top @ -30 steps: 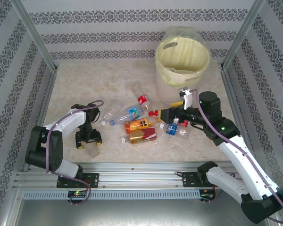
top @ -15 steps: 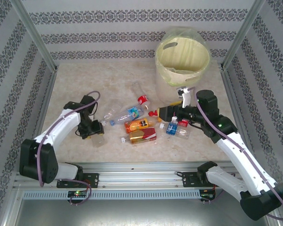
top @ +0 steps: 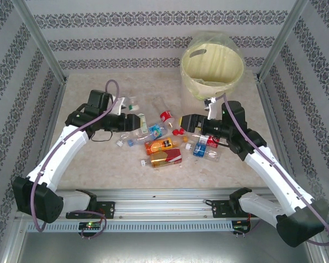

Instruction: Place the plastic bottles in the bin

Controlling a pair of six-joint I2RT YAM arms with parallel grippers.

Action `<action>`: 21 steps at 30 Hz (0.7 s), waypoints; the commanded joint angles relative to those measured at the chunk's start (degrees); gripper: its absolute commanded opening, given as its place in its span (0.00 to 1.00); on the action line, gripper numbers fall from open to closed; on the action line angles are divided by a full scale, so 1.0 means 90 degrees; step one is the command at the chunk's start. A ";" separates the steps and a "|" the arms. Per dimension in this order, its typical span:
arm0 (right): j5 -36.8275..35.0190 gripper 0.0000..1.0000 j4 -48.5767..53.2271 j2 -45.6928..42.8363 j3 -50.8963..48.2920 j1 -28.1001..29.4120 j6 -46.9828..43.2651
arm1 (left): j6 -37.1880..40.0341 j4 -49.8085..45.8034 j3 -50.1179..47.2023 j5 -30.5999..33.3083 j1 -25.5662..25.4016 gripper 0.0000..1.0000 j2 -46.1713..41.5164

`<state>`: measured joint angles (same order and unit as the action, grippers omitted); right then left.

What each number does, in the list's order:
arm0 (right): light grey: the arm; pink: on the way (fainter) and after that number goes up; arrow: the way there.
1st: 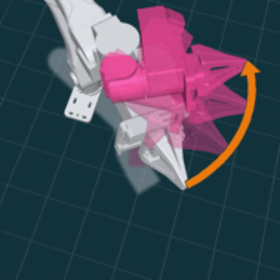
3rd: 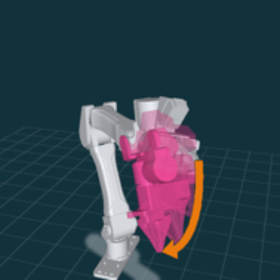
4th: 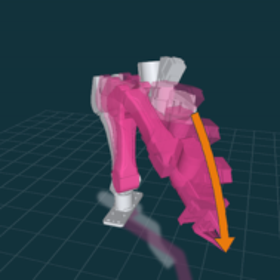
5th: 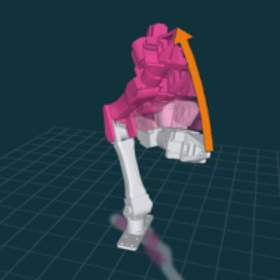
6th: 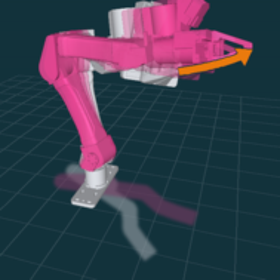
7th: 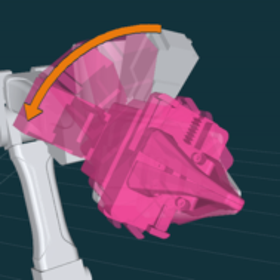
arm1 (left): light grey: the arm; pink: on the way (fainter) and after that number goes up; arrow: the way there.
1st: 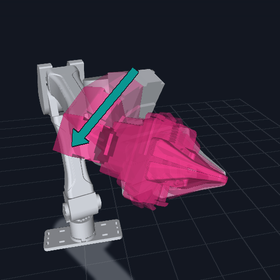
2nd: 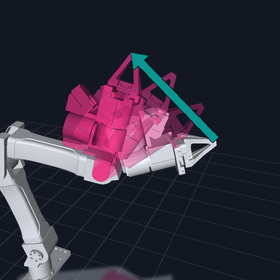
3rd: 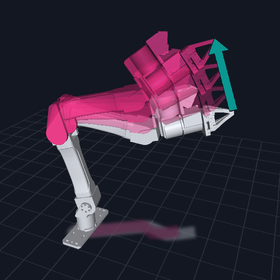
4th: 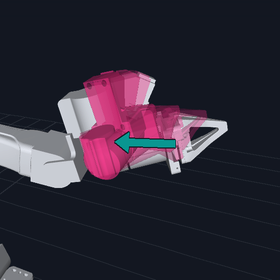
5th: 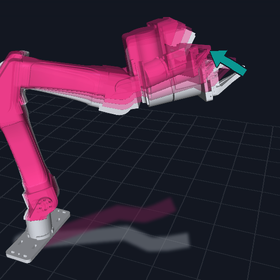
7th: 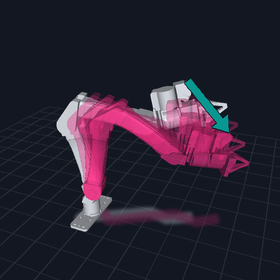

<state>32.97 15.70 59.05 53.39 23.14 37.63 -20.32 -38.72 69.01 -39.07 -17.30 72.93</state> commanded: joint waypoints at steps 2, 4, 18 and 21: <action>0.0340 0.95 -0.0411 0.0236 0.0422 0.0056 0.0350 | 0.0475 0.1259 0.0240 -0.0846 -0.0537 0.58 0.0239; 0.0347 0.95 -0.0422 0.0343 0.0535 0.0057 0.0347 | 0.0486 0.1553 0.0340 -0.0991 -0.0721 0.58 0.0390; 0.0068 0.94 0.1044 0.0149 0.1701 -0.0425 -0.0392 | 0.1095 0.1955 0.1614 -0.1362 -0.1830 0.58 0.1749; 0.0235 0.93 0.1048 0.0201 0.1744 -0.0534 -0.0392 | 0.0956 0.2350 0.1357 -0.1425 -0.1938 0.58 0.1658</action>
<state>33.87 22.76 61.06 67.68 19.03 35.64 -13.02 -23.22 81.95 -49.58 -33.54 88.58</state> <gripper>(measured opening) 0.929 0.583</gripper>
